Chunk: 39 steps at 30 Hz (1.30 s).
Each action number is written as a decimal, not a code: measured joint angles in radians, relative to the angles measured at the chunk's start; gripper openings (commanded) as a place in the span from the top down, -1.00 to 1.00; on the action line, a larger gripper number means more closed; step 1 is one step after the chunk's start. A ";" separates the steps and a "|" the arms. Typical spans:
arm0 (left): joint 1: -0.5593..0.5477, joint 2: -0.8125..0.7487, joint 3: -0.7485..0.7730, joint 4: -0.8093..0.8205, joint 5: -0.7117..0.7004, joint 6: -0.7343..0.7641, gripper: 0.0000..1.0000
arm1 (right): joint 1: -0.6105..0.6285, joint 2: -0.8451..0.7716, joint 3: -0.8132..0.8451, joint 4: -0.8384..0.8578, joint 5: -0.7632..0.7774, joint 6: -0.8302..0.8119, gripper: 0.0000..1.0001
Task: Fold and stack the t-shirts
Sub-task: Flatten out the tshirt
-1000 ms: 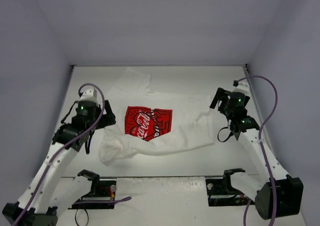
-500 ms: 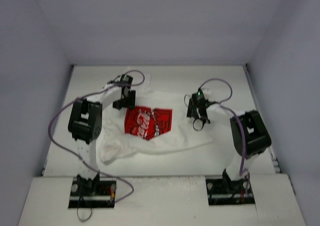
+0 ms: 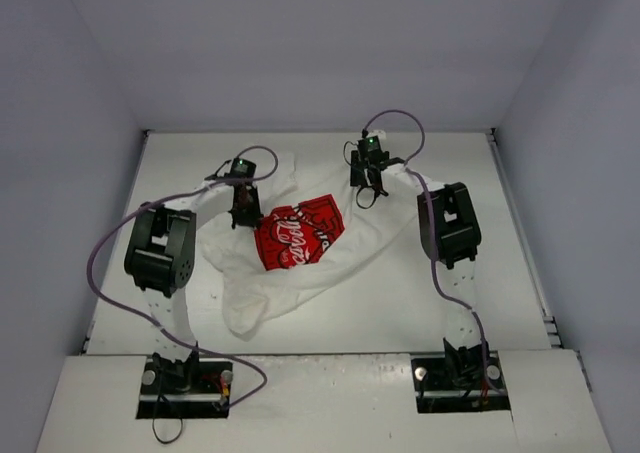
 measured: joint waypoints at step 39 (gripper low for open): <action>-0.028 0.136 0.233 -0.178 0.031 0.132 1.00 | 0.014 -0.370 -0.506 -0.031 -0.001 0.190 0.52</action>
